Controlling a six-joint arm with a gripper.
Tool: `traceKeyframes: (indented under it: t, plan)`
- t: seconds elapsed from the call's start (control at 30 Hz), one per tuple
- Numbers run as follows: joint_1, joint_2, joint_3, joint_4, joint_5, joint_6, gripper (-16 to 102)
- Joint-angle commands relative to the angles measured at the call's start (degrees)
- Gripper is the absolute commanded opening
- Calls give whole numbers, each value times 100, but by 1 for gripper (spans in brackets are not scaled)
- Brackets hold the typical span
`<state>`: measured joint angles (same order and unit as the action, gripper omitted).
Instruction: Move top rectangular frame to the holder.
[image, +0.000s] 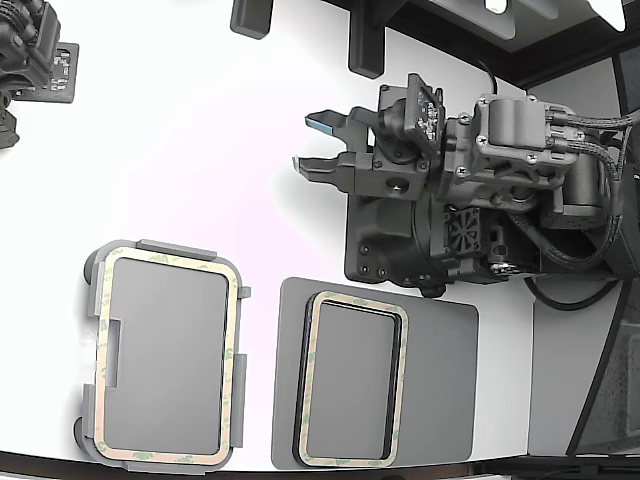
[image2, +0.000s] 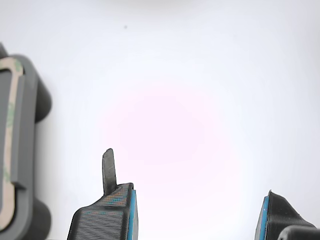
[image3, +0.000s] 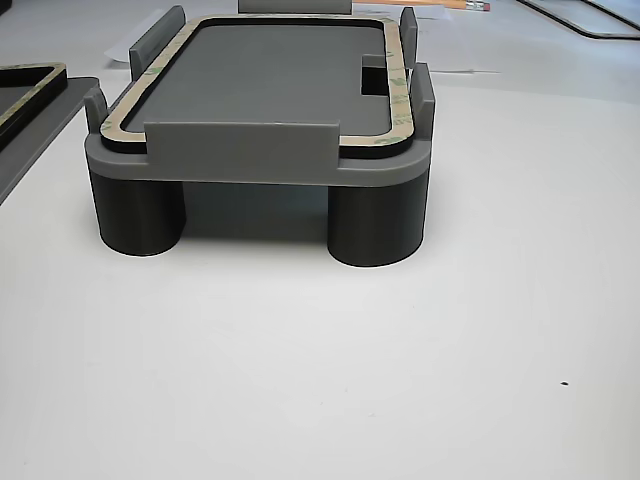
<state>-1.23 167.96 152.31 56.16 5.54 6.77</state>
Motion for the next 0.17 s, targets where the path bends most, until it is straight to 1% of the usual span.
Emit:
traceKeyframes:
  t: [0.0,0.13]
  plan:
    - [-105,132,-132,-44,9,0,100]
    - [-105,132,-132,-44,9,0,100]
